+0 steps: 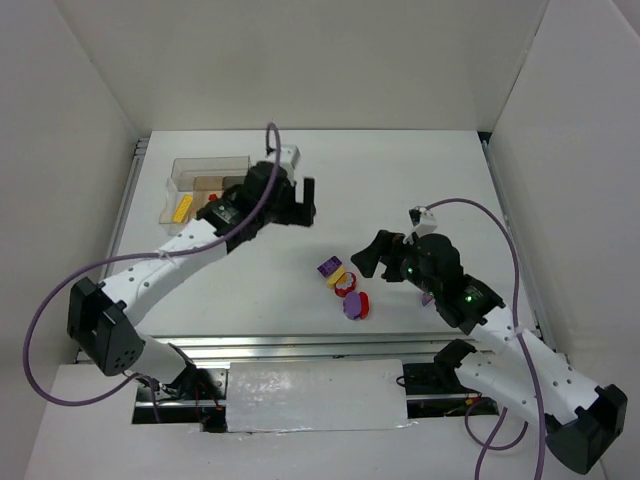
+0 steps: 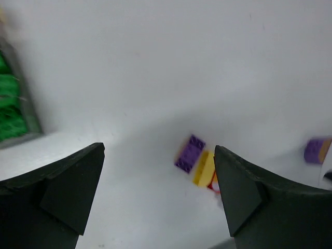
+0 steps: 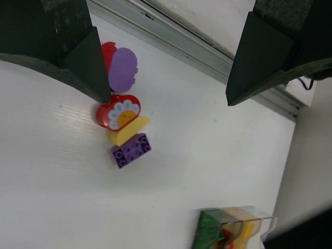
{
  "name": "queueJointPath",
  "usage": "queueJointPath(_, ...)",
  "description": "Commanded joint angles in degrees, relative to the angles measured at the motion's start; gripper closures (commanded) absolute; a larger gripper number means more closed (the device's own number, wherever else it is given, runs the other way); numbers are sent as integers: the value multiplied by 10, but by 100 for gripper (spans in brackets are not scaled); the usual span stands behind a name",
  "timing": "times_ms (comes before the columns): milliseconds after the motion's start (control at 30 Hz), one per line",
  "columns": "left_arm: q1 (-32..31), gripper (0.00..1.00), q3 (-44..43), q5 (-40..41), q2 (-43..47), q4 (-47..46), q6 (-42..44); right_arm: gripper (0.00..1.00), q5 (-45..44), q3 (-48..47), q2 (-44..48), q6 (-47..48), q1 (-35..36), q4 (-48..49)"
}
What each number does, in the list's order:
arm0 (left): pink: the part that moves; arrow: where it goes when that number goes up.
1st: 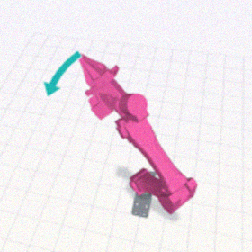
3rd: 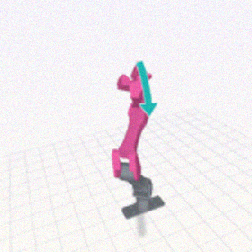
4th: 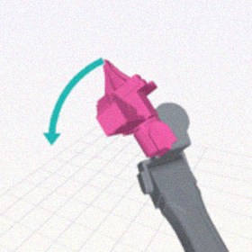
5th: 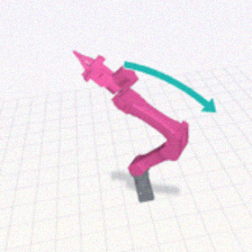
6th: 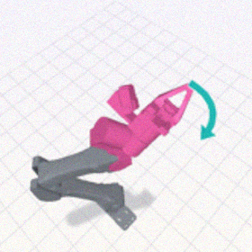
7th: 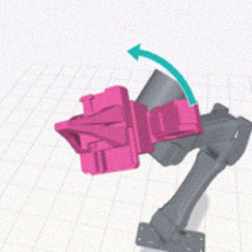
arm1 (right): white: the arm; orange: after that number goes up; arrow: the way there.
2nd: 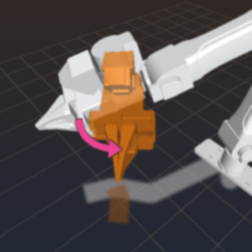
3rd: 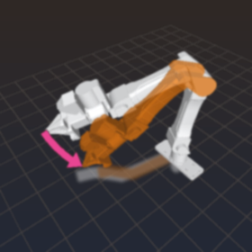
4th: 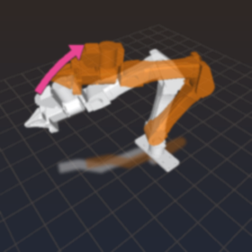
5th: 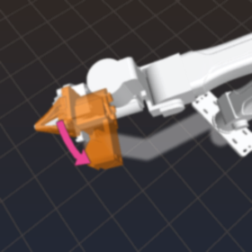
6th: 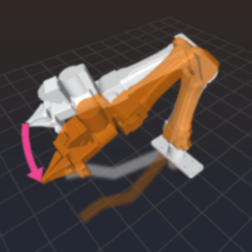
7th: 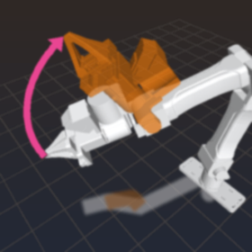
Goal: Sort the legos into containers by color
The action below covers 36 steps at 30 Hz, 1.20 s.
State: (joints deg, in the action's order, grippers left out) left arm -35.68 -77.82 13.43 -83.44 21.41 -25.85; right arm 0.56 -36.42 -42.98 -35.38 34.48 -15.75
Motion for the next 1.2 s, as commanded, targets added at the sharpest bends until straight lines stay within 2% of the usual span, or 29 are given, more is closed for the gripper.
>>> queueJointPath(0, -37, 1, 82, -48, -2, -31, 27, 0, -93, -18, 44, -22, -4, -74)
queueJointPath(100, -63, 2, 87, -89, -39, -29, 44, 0, -85, -6, 78, -16, -5, -91)
queueJointPath(267, -98, 5, 84, -86, -96, -29, 56, 0, -62, 9, 100, -7, -5, -116)
queueJointPath(567, -100, 13, 33, -53, -188, -23, 81, 0, -22, 26, 123, -2, -4, -113)
queueJointPath(800, -100, 16, 6, -53, -240, -29, 84, 0, -8, 20, 131, 5, -5, -113)
queueJointPath(1167, -100, 19, -1, -71, -260, -38, 83, 0, -8, 14, 149, 8, -5, -124)
